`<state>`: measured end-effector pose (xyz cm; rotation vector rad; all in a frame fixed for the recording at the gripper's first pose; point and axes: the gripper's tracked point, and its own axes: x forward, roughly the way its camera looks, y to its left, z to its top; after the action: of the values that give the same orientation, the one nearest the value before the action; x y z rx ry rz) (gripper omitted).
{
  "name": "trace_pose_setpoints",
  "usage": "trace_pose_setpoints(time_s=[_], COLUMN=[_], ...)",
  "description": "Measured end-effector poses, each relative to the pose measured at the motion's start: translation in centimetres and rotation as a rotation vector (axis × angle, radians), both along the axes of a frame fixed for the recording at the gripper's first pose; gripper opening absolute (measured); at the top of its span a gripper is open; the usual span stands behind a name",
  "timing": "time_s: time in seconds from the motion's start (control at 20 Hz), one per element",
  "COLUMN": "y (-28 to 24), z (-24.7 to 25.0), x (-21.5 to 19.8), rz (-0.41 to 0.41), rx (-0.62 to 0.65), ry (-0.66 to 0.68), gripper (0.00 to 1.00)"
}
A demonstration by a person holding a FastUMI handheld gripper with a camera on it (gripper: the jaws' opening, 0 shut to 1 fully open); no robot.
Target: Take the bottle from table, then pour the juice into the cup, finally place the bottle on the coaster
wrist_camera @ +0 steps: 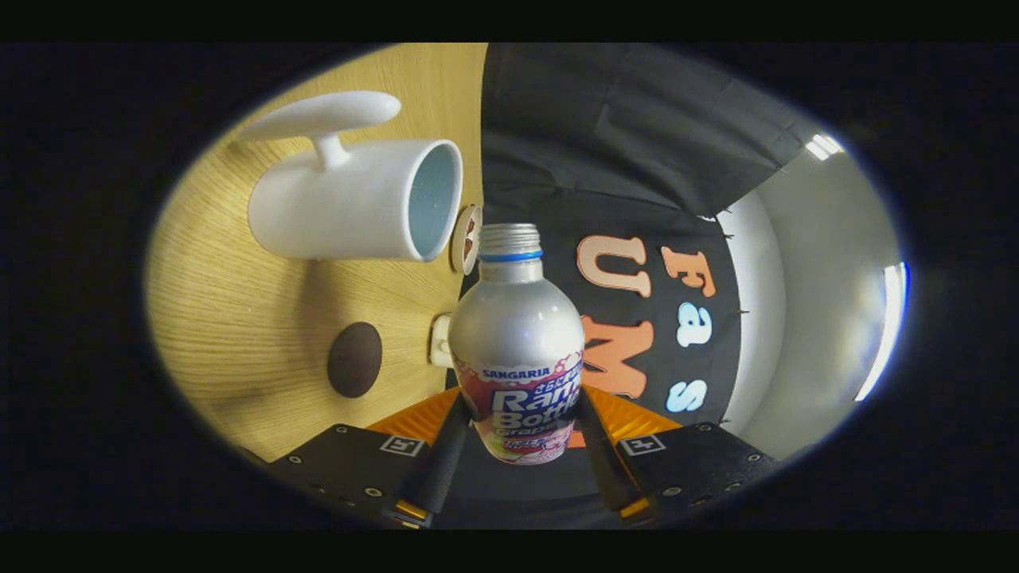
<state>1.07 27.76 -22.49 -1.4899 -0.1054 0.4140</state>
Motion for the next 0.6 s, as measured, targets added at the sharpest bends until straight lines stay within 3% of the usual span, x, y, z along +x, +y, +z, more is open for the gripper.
trace_pose_setpoints(time_s=[0.6], y=[0.20], z=[0.39], x=[-0.01], rz=[0.016], rx=[-0.042], ry=[-0.026], gripper=[0.73])
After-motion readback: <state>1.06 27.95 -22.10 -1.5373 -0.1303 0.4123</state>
